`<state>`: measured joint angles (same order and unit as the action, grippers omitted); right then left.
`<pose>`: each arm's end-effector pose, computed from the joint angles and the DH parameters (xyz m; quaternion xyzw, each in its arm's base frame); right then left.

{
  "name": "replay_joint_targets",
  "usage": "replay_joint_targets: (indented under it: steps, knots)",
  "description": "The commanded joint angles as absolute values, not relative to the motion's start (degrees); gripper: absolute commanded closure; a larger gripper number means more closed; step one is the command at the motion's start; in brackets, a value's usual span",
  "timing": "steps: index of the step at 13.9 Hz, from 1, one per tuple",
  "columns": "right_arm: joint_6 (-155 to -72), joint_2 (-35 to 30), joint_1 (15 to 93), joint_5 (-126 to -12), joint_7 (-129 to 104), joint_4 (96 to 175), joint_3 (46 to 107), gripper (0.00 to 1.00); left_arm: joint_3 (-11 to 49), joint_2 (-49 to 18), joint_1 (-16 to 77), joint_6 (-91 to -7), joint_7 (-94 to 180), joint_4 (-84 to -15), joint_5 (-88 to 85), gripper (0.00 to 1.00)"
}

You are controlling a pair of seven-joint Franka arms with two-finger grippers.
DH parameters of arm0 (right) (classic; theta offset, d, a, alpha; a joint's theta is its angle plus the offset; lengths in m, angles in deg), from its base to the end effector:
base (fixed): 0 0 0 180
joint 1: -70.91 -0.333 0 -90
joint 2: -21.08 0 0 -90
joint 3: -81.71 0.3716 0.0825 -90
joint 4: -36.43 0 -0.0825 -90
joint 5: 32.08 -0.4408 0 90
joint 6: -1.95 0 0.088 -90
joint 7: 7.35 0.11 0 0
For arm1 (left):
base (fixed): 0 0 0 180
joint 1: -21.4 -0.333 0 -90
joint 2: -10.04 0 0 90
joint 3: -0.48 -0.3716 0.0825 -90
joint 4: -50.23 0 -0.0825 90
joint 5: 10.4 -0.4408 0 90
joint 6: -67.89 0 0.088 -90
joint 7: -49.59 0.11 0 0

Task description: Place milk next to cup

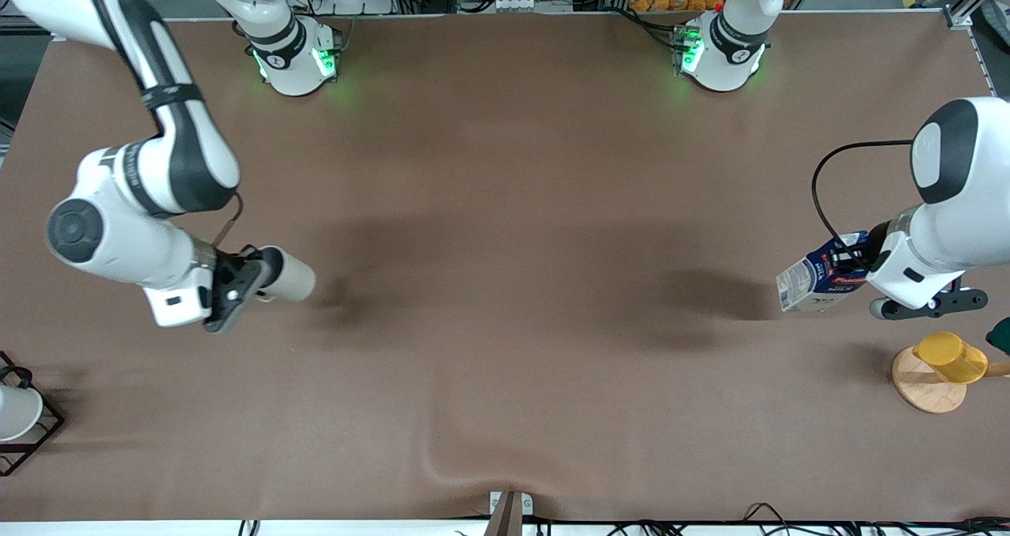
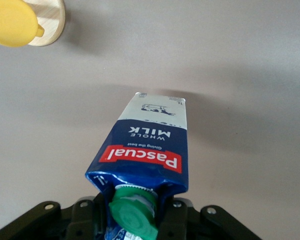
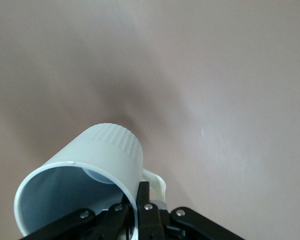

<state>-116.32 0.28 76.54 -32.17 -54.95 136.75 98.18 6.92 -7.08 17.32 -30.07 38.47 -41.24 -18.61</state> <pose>0.7013 0.1157 0.3891 -0.8755 -0.4801 0.0005 0.0542 0.6988 -0.0067 0.4788 -0.9926 -0.0606 0.0845 0.0634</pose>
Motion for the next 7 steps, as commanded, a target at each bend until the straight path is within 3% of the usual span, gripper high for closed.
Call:
replay_joint_targets:
  steps: [1,3,7]
  knots:
    - [-115.2,-0.6,70.8,-32.8,-45.8,133.0,98.1,1.00,7.3,-6.0,17.2,-28.4,38.3,-41.2,-19.1,0.63]
    - [-115.9,-1.8,64.6,-32.4,-33.2,132.6,98.1,1.00,7.3,-6.0,17.3,-27.6,37.9,-41.2,-19.1,0.63]
    - [-116.0,-9.0,54.8,-31.0,-15.6,124.1,97.8,1.00,7.3,-6.2,17.3,-27.6,37.7,-40.8,-18.4,0.63]
